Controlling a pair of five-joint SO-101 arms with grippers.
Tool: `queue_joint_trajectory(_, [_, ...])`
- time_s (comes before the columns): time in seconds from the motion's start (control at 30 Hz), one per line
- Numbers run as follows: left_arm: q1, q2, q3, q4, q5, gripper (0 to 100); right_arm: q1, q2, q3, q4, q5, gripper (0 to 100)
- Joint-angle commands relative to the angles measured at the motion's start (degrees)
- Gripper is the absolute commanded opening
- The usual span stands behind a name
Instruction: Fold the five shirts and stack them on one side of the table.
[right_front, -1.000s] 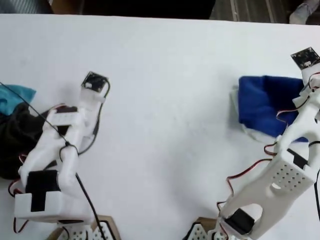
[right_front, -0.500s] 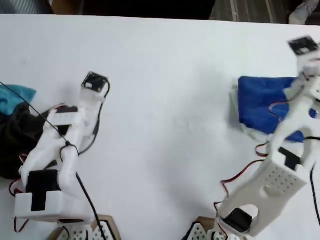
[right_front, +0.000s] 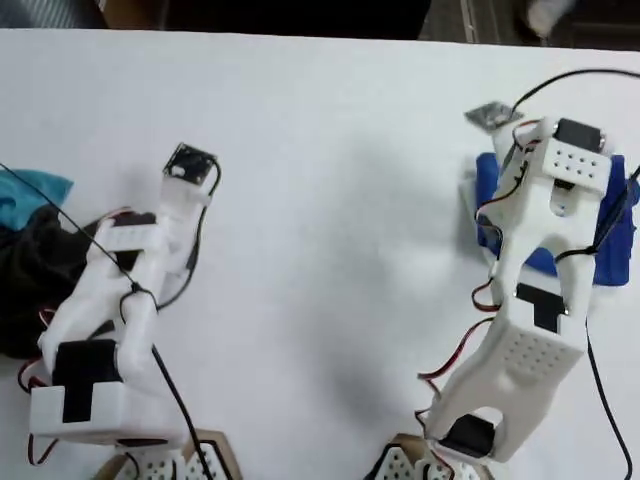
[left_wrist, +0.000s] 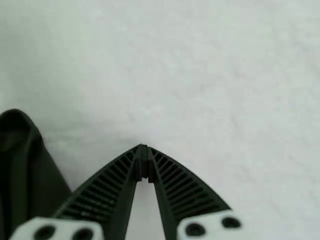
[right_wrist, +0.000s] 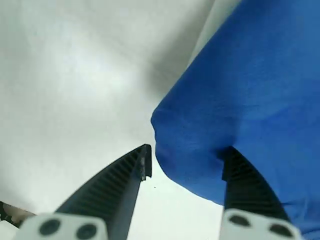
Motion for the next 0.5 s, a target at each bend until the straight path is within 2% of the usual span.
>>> queue_joint_trajectory(0.0, [0.44, -0.35, -0.75, -0.88, 0.44, 3, 0.04, -4.0, 1.41, 0.48, 0.7, 23.0])
queue_joint_trajectory(0.4, [0.44, -0.35, -0.66, -0.88, 0.44, 3, 1.71, -3.74, 1.58, -6.55, 0.88, 23.0])
queue_joint_trajectory(0.47, [0.44, -0.35, -0.66, -0.88, 0.44, 3, 2.59, -3.74, 1.58, -6.73, 2.81, 22.4])
